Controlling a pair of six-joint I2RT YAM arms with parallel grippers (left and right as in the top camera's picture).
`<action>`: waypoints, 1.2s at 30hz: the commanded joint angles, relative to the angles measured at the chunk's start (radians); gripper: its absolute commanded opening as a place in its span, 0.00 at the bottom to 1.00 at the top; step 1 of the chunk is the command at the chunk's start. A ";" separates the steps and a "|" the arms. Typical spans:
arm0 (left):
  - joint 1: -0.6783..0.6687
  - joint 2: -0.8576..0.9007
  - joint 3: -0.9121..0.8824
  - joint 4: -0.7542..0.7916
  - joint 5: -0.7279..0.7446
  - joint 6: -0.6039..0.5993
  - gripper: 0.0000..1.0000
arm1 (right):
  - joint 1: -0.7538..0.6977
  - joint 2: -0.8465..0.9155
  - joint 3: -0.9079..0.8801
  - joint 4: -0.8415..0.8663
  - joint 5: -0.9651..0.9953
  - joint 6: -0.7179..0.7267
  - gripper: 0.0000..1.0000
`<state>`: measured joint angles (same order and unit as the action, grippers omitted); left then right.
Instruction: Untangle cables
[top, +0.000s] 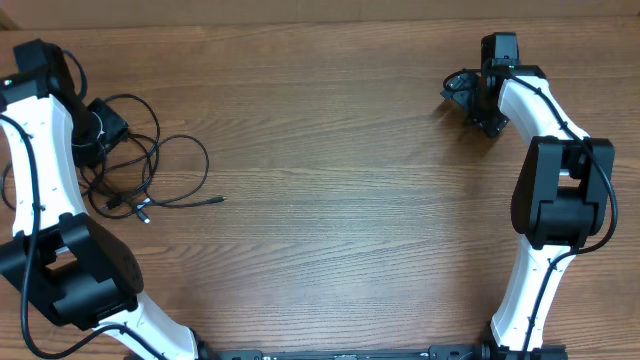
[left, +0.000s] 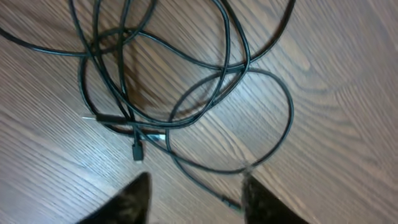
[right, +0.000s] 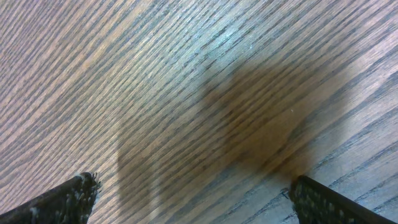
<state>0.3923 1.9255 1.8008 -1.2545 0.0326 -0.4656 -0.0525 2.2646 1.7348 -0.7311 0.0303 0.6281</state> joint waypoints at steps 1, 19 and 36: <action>-0.020 0.038 -0.008 -0.024 0.077 0.035 0.63 | -0.004 0.029 -0.016 0.002 -0.005 0.004 1.00; -0.429 0.280 -0.014 -0.017 0.121 0.201 1.00 | -0.004 0.029 -0.016 0.002 -0.005 0.004 1.00; -0.623 0.416 -0.014 0.134 -0.001 0.196 1.00 | -0.004 0.029 -0.016 0.002 -0.005 0.004 1.00</action>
<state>-0.2291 2.2948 1.7931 -1.1702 0.0685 -0.2844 -0.0525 2.2646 1.7348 -0.7303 0.0299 0.6285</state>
